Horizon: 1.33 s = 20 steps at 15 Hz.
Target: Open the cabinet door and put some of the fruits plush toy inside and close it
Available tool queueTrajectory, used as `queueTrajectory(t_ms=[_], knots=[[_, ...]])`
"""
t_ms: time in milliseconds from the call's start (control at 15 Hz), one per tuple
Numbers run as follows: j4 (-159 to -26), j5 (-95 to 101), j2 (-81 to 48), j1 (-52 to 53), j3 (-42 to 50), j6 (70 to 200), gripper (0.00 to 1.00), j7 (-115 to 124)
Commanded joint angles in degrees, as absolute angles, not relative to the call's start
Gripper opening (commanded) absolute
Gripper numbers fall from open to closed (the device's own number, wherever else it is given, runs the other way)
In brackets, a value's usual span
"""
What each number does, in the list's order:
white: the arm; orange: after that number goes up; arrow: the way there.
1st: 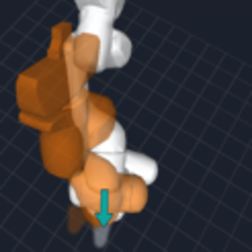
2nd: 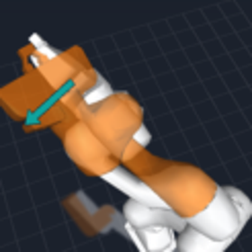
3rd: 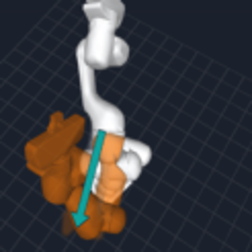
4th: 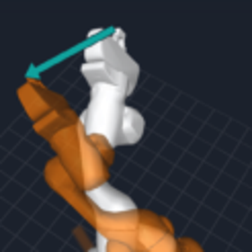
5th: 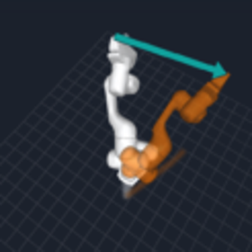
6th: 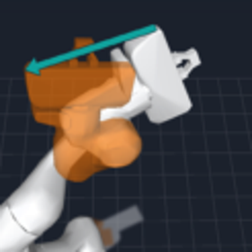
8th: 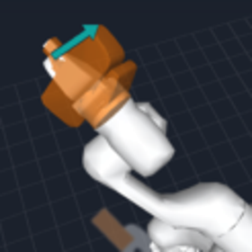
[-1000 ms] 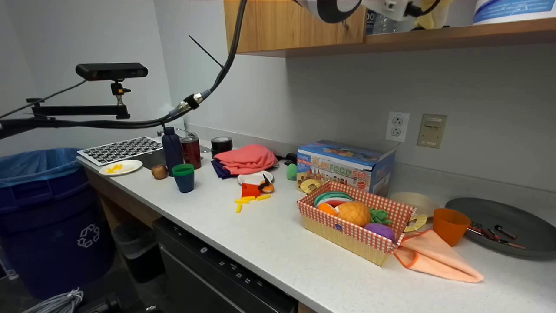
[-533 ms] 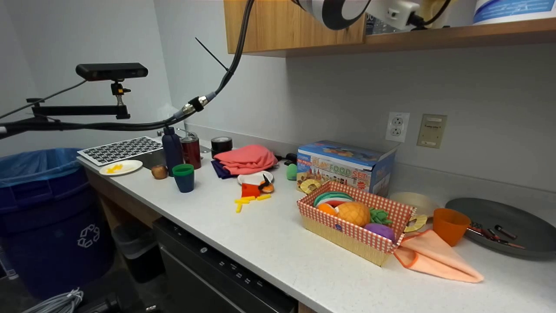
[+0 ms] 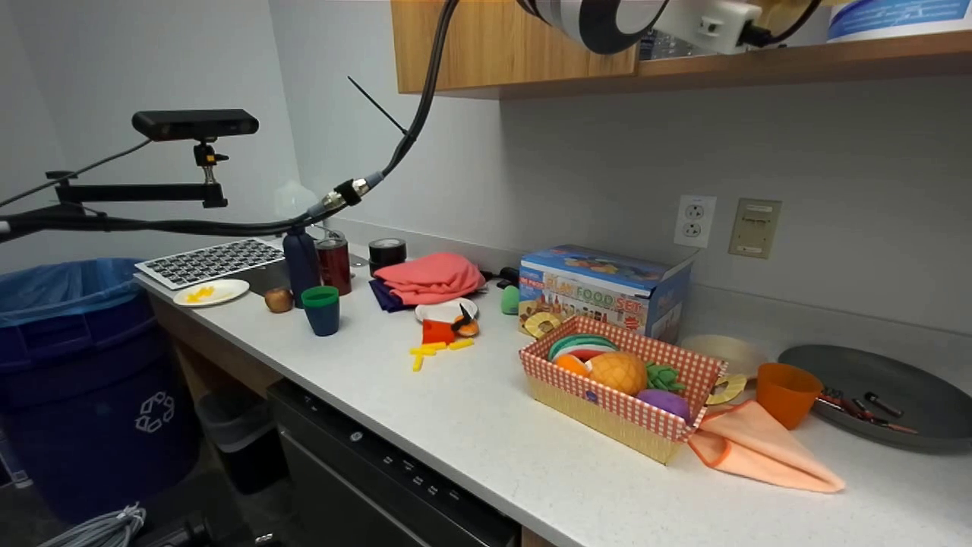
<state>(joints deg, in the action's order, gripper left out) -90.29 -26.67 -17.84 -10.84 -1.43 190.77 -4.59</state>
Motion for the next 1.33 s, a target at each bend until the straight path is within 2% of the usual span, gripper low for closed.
queueTrajectory(t_ms=[0,333,667,867,933,1267], knots=[[-90.29,-26.68,-17.94,-10.91,-1.44,190.78,1.0,-4.6],[-90.29,-26.68,-17.99,-10.81,-1.73,190.8,1.0,-4.6],[-89.4,-25.17,-18.43,-13.51,-5.95,190.64,1.0,-5.93],[-89.76,-24.5,-18.96,-12.01,-3.61,193.82,1.0,-7.45],[-98.8,-25.23,-8.9,-13.77,-4.07,193.3,1.0,-8.4],[-106.92,-15.71,2.09,-11.98,5.28,191.28,1.0,-7.17]])
